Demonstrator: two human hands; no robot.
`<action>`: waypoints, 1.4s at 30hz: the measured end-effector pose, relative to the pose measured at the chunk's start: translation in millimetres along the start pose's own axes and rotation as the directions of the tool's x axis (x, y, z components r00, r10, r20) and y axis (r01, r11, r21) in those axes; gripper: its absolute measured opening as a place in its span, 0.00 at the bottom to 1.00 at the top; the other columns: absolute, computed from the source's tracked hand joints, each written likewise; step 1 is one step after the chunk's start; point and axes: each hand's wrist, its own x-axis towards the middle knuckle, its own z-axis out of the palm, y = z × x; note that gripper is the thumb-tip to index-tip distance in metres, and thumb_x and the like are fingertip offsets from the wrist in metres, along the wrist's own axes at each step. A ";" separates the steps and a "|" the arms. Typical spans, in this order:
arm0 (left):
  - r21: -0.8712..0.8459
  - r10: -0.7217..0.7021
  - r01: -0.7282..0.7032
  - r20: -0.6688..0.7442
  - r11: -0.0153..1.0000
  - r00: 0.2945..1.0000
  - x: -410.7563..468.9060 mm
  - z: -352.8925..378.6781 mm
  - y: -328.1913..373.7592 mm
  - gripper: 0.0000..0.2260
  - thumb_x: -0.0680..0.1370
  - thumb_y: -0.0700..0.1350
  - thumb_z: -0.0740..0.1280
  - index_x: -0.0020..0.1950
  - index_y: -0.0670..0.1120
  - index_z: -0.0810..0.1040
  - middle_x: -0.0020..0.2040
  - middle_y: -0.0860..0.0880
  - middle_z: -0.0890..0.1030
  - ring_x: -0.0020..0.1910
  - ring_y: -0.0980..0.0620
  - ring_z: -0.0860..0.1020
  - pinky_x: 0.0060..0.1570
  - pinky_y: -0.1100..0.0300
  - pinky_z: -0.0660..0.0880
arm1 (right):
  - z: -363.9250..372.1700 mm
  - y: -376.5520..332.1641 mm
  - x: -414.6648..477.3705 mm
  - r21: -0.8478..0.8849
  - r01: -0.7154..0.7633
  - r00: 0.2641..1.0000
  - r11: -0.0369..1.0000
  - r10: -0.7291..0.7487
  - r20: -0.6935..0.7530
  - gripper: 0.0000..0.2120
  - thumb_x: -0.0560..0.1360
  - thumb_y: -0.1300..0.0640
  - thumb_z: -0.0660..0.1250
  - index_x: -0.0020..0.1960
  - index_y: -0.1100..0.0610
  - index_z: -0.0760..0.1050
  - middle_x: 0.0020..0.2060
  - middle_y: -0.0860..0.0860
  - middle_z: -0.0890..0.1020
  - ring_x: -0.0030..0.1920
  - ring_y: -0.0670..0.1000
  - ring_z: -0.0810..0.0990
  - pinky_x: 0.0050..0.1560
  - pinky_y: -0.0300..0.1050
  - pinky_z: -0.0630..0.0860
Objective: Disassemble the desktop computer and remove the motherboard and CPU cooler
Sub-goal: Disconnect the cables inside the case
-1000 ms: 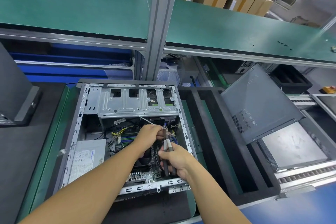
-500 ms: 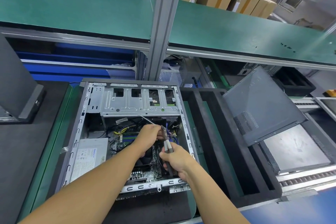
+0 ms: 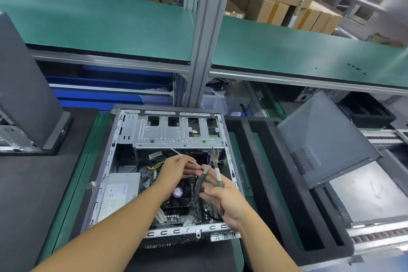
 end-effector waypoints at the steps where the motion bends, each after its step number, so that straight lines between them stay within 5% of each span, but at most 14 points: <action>1: -0.018 -0.012 0.012 0.015 1.000 1.000 -3.7 -2.7 2.9 0.10 0.81 0.39 0.60 0.49 0.37 0.81 0.44 0.40 0.86 0.45 0.42 0.85 0.43 0.57 0.82 | 0.2 -0.8 -1.0 -0.028 0.024 1.000 0.999 -0.024 0.009 0.27 0.77 0.72 0.59 0.67 0.46 0.75 0.60 0.44 0.82 0.62 0.47 0.80 0.65 0.50 0.76; 4: -0.010 0.001 -0.001 0.013 1.000 1.000 -13.5 -9.0 11.4 0.11 0.81 0.39 0.60 0.47 0.39 0.81 0.43 0.40 0.86 0.44 0.45 0.85 0.42 0.58 0.81 | -1.0 -6.9 -1.1 -0.104 0.134 0.990 0.986 -0.128 0.060 0.28 0.74 0.69 0.62 0.67 0.44 0.74 0.61 0.46 0.82 0.63 0.48 0.79 0.65 0.51 0.74; 7: 0.049 0.044 -0.044 -0.007 0.998 0.999 -24.2 -15.6 17.9 0.12 0.82 0.41 0.59 0.47 0.40 0.80 0.42 0.41 0.86 0.45 0.46 0.85 0.44 0.56 0.81 | -3.1 -11.3 0.4 0.082 0.187 0.977 0.979 -0.194 0.087 0.29 0.68 0.68 0.63 0.67 0.49 0.76 0.61 0.55 0.81 0.65 0.55 0.78 0.67 0.56 0.72; 11: 0.122 0.101 -0.102 0.016 0.987 0.995 -42.3 -32.4 21.3 0.13 0.84 0.45 0.60 0.45 0.40 0.79 0.39 0.44 0.85 0.41 0.46 0.85 0.40 0.57 0.81 | 7.8 -12.3 1.2 0.462 0.077 0.947 0.883 -0.209 0.243 0.28 0.64 0.69 0.66 0.64 0.62 0.76 0.57 0.65 0.78 0.63 0.64 0.77 0.70 0.62 0.68; 15: 0.103 0.175 -0.172 -0.025 0.980 0.984 -63.0 -51.6 30.6 0.08 0.82 0.43 0.64 0.48 0.42 0.81 0.41 0.45 0.85 0.38 0.48 0.84 0.36 0.60 0.80 | 40.1 -21.2 2.7 0.538 -0.050 0.878 0.841 -0.220 0.425 0.29 0.66 0.67 0.66 0.67 0.66 0.71 0.56 0.65 0.75 0.60 0.66 0.74 0.68 0.69 0.66; 20: 0.203 0.240 -0.213 -0.123 0.956 0.963 -92.1 -86.8 48.7 0.11 0.83 0.42 0.61 0.51 0.46 0.83 0.43 0.46 0.85 0.37 0.51 0.81 0.36 0.60 0.76 | 94.8 -37.4 1.2 0.439 -0.149 0.802 0.886 -0.151 0.577 0.34 0.69 0.64 0.64 0.75 0.61 0.66 0.68 0.64 0.72 0.68 0.65 0.69 0.65 0.69 0.68; 24: -0.019 0.262 -0.280 -0.295 0.960 0.919 -122.9 -139.9 54.7 0.12 0.80 0.37 0.62 0.43 0.41 0.84 0.44 0.40 0.82 0.37 0.44 0.74 0.46 0.45 0.72 | 143.0 -37.5 -1.1 0.351 -0.239 0.700 0.905 -0.089 0.708 0.33 0.71 0.63 0.62 0.76 0.58 0.65 0.61 0.58 0.75 0.57 0.59 0.76 0.46 0.55 0.81; 27: -0.202 0.193 -0.286 -0.384 0.937 0.903 -151.7 -190.7 38.8 0.10 0.81 0.39 0.62 0.53 0.39 0.83 0.31 0.44 0.69 0.34 0.44 0.66 0.35 0.52 0.69 | 191.6 -25.3 -6.4 0.200 -0.299 0.580 0.933 0.011 0.814 0.30 0.71 0.62 0.61 0.73 0.63 0.68 0.52 0.58 0.76 0.46 0.56 0.77 0.30 0.47 0.80; 30: -0.206 0.172 -0.301 -0.480 0.931 0.860 -187.3 -243.6 16.1 0.10 0.82 0.40 0.63 0.56 0.42 0.83 0.31 0.45 0.64 0.27 0.48 0.72 0.31 0.61 0.73 | 251.6 -3.5 -14.3 0.031 -0.209 0.554 0.977 0.093 0.827 0.28 0.67 0.62 0.63 0.67 0.66 0.73 0.52 0.60 0.77 0.42 0.55 0.77 0.25 0.44 0.76; 36: -0.078 0.093 -0.215 -0.725 0.973 0.683 -289.1 -359.1 -50.8 0.10 0.83 0.42 0.63 0.55 0.46 0.84 0.31 0.48 0.76 0.33 0.50 0.73 0.34 0.59 0.71 | 380.4 58.1 -43.5 -0.253 -0.155 0.501 0.955 0.297 0.813 0.24 0.68 0.66 0.58 0.63 0.64 0.75 0.50 0.57 0.81 0.41 0.55 0.78 0.25 0.44 0.74; 39: -0.054 0.010 -0.096 -0.825 0.994 0.565 -354.9 -416.9 -96.8 0.08 0.84 0.41 0.60 0.52 0.45 0.80 0.30 0.49 0.78 0.31 0.48 0.74 0.29 0.62 0.72 | 438.7 99.7 -62.3 -0.356 -0.210 0.499 0.911 0.413 0.762 0.23 0.72 0.72 0.52 0.63 0.65 0.75 0.47 0.57 0.81 0.38 0.55 0.78 0.24 0.43 0.73; 42: -0.140 -0.158 0.073 -0.876 0.987 0.455 -415.3 -468.4 -145.9 0.05 0.84 0.41 0.60 0.49 0.45 0.73 0.35 0.45 0.81 0.33 0.46 0.77 0.35 0.58 0.72 | 488.6 136.2 -80.8 -0.460 -0.244 0.495 0.853 0.518 0.697 0.21 0.73 0.73 0.50 0.62 0.67 0.74 0.46 0.58 0.81 0.36 0.55 0.78 0.24 0.43 0.73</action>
